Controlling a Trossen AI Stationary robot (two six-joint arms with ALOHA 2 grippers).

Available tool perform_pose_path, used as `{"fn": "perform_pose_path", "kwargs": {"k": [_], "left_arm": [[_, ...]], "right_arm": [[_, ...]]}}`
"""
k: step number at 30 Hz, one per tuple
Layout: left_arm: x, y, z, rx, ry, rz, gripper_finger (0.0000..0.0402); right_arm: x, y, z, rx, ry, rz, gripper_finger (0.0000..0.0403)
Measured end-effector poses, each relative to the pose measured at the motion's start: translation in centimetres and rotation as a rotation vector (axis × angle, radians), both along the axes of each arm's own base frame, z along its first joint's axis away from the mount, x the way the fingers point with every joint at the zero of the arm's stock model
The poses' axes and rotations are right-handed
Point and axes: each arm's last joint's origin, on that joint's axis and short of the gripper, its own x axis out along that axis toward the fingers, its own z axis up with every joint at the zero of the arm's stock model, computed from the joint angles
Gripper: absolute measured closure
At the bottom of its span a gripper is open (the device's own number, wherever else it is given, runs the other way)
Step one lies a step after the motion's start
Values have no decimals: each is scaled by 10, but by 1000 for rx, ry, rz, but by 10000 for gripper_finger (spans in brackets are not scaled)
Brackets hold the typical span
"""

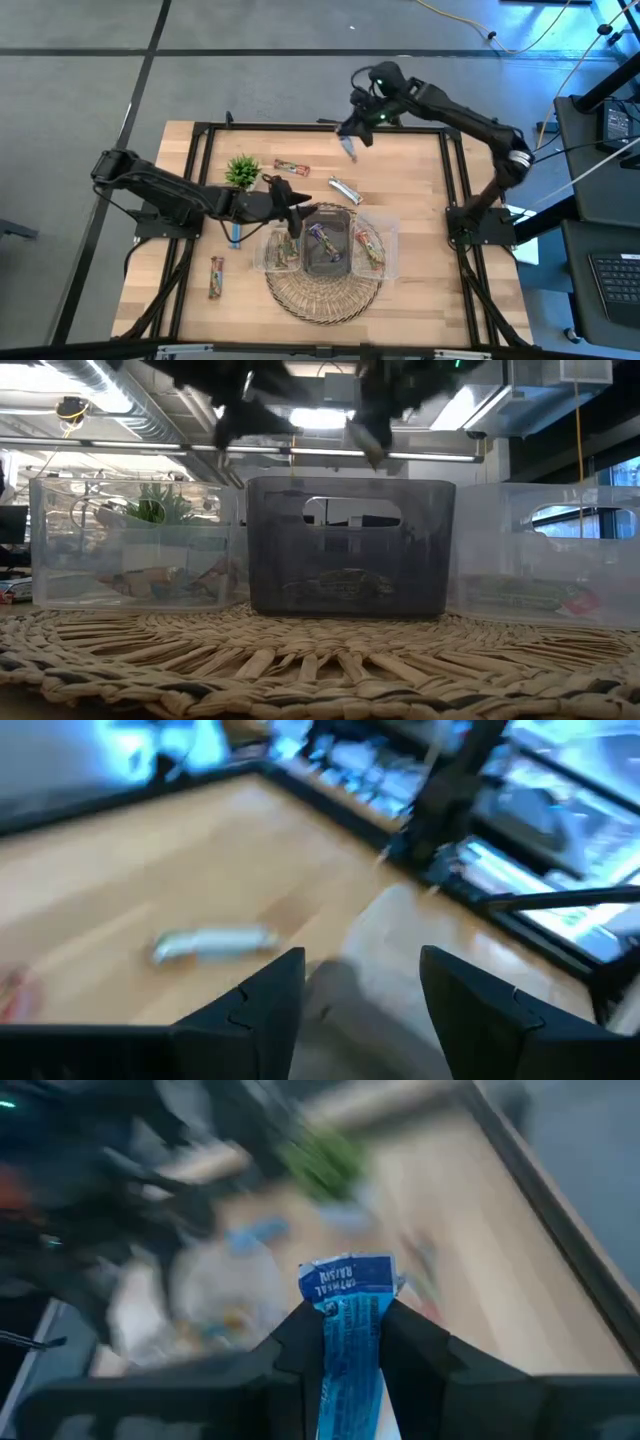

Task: Pick and place Granola Bars by type
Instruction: Put the blue granola bar into the black bin

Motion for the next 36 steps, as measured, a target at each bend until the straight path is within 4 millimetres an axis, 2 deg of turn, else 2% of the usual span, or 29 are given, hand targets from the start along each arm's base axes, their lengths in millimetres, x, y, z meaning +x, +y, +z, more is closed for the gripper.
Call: {"fn": "perform_pose_path", "kwargs": {"k": [3,7,10,13,18,22,29,36], "left_arm": [[8,-1,4,116,-53,-79,210],[14,-3,11,315,-102,-159,210],[17,-5,16,399,-165,-187,210],[19,-6,22,446,-234,-203,210],[18,-6,29,466,-292,-193,210],[18,-6,29,469,-299,-200,210],[18,-6,29,462,-302,-202,210],[18,-6,31,461,-321,-197,210]], "right_arm": [[4,39,37,-60,-162,74,311],[-5,94,82,-133,-368,202,311],[-12,129,103,-186,-475,251,311],[-13,158,113,-252,-533,241,311],[-2,190,110,-363,-543,188,311],[11,205,103,-409,-532,154,311],[34,212,83,-408,-477,159,311],[48,213,64,-378,-388,170,311]]}}
